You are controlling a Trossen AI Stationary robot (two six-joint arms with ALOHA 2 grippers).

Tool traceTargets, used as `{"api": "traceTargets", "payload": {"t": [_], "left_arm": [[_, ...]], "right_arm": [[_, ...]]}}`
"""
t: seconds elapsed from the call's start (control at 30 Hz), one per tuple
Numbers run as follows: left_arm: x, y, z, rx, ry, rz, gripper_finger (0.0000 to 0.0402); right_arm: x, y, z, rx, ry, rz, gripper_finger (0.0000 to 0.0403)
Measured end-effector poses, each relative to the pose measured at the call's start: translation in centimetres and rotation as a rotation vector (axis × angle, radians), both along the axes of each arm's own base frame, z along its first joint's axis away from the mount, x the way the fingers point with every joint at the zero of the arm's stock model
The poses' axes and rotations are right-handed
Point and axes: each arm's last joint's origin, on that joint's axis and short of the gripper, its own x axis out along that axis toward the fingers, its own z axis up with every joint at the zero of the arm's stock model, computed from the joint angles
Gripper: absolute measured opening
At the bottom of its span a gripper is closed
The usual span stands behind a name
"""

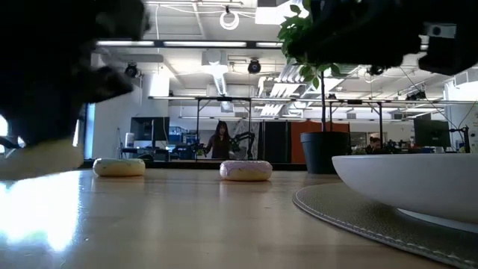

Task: Pick & Place donuts
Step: Put the small yellow donut into the right white plate

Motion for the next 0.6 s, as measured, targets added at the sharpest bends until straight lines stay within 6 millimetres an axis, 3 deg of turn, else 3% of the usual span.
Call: {"api": "traceTargets", "payload": {"t": [0.17,0.33,0.6], "left_arm": [[2.7,1.8,2.9,0.006,-0.098,-0.025,0.003],[5.7,4.5,5.8,-0.1,-0.167,-0.055,0.0013],[9.1,8.7,7.9,-0.314,-0.364,-0.134,0.0009]], "right_arm": [[0.5,0.1,1.3,-0.049,-0.15,0.13,0.0162],[0.4,0.4,1.3,-0.121,-0.164,0.316,0.0156],[0.4,0.1,0.9,-0.181,-0.14,0.309,0.0141]]}}
